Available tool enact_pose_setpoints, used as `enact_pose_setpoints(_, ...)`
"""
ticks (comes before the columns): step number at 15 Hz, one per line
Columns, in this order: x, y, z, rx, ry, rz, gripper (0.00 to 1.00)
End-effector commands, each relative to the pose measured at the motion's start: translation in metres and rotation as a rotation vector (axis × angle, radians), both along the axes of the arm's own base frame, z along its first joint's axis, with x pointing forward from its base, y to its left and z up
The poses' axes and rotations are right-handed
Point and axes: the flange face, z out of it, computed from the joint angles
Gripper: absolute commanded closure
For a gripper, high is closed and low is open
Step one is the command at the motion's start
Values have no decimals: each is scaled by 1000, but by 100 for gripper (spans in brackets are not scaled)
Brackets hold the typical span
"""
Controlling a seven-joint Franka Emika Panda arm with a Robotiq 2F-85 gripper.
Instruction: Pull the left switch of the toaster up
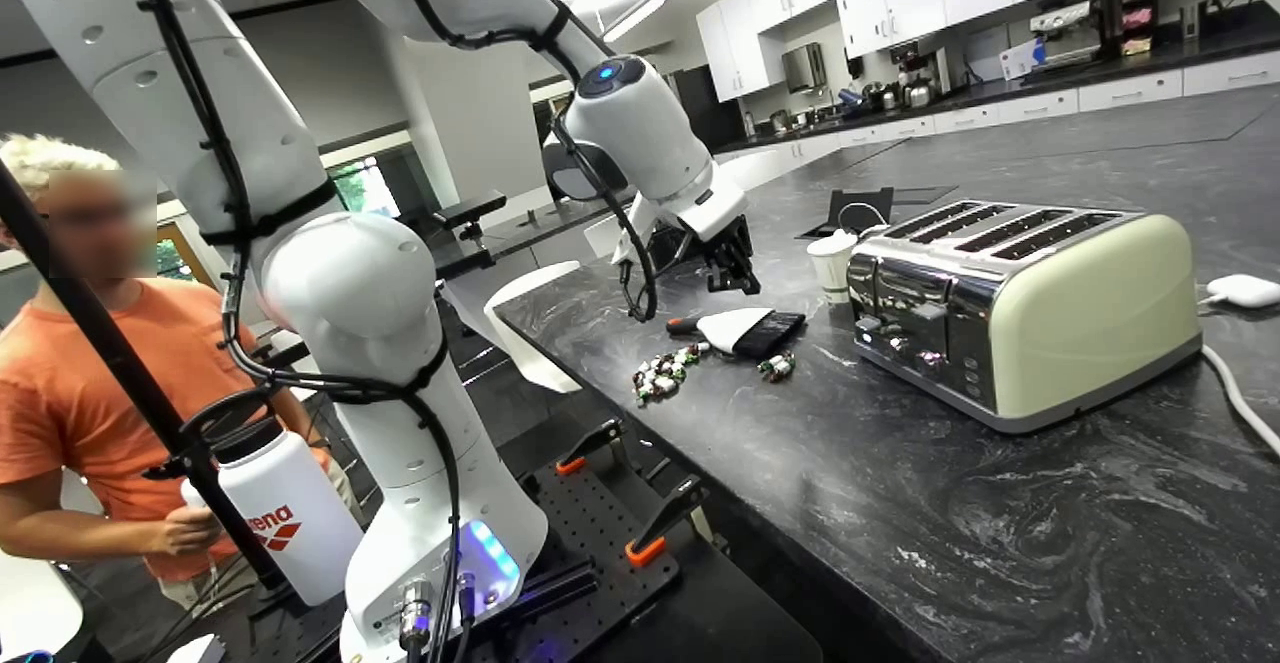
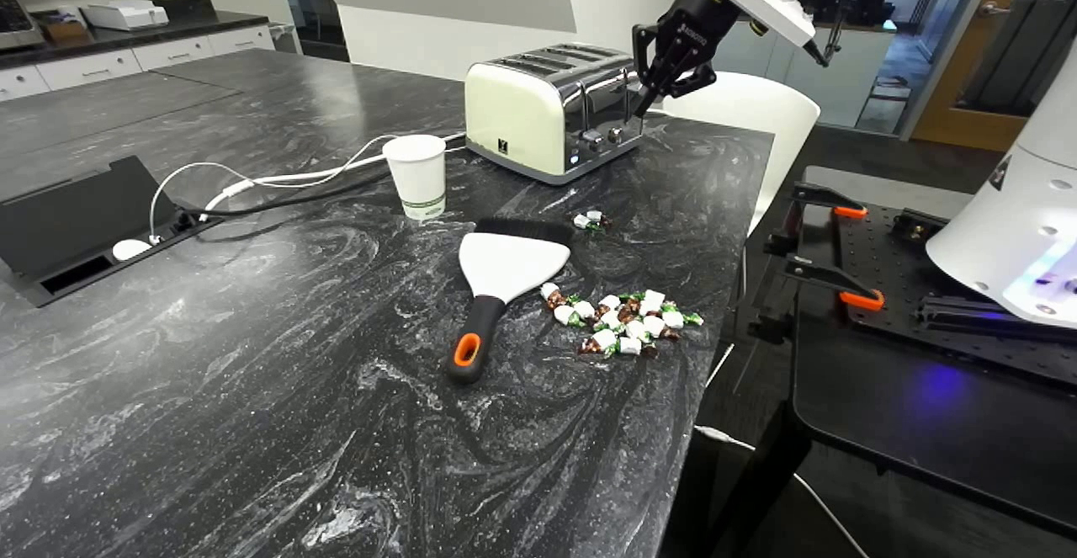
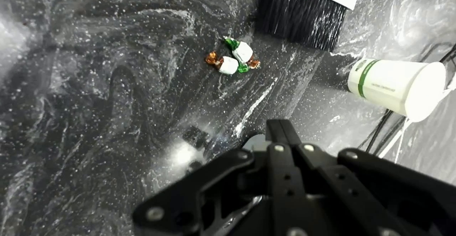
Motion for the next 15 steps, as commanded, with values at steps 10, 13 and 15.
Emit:
enact_pose_setpoints(10,21,-19,-35,-42,-100,-105,99)
enact_pose_setpoints(13,32,-23,-52,-59,-75,-106,99)
enact_pose_setpoints(15,37,-25,-52,-91,-66,-130,100)
